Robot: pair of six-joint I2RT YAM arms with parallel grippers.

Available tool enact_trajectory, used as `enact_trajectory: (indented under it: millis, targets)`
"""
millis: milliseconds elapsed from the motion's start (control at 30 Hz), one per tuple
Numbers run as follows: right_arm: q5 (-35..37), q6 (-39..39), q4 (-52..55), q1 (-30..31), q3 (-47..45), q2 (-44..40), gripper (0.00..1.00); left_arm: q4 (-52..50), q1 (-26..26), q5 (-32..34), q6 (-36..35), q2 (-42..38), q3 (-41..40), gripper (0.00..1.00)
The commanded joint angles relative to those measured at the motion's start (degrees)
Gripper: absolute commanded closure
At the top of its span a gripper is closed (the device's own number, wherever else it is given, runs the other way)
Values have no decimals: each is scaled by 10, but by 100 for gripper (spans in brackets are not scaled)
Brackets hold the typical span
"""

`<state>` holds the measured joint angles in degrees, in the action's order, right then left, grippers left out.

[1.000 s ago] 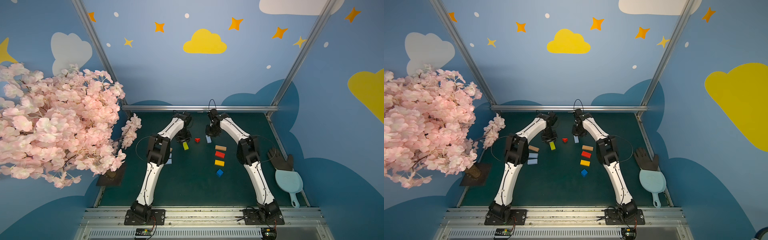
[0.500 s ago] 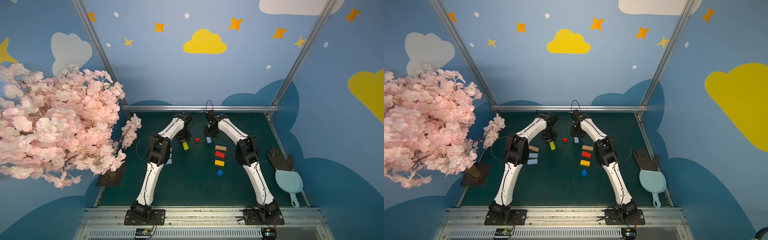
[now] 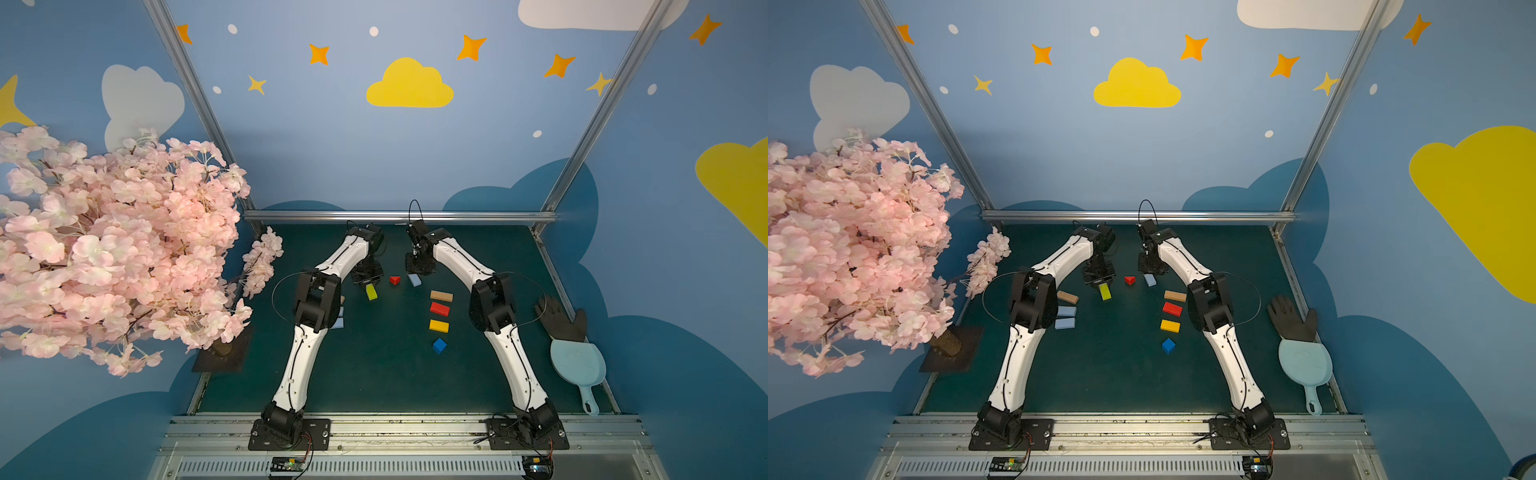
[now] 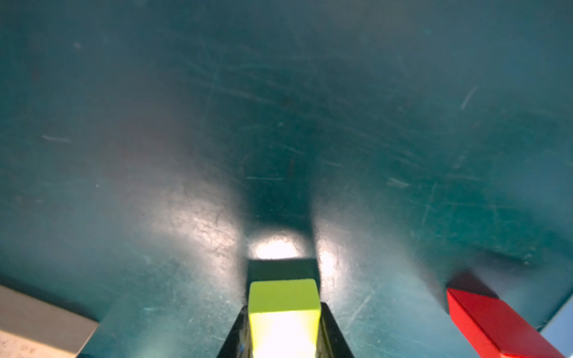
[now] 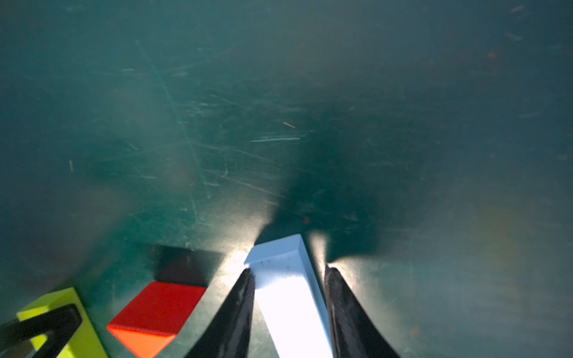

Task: Assemble a heart with building blocks
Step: Assemble the building block at the center of the board.

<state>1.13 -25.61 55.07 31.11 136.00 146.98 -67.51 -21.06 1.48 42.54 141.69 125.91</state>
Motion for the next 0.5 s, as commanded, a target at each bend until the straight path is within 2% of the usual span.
enact_trajectory:
  millis: [0,167,300,367,467]
  targets:
    - [21,26,14,4,18,27,57,-3,-4,2,7,28,5,82]
    - [21,39,18,9,27,33,52,-3,-4,3,8,28,7,83]
    - [26,40,21,12,25,33,53,-4,-3,4,10,25,5,83]
    - [31,37,22,12,25,33,59,-4,-3,4,10,24,4,83]
    - [37,34,25,12,23,30,81,-4,-3,5,11,24,3,83]
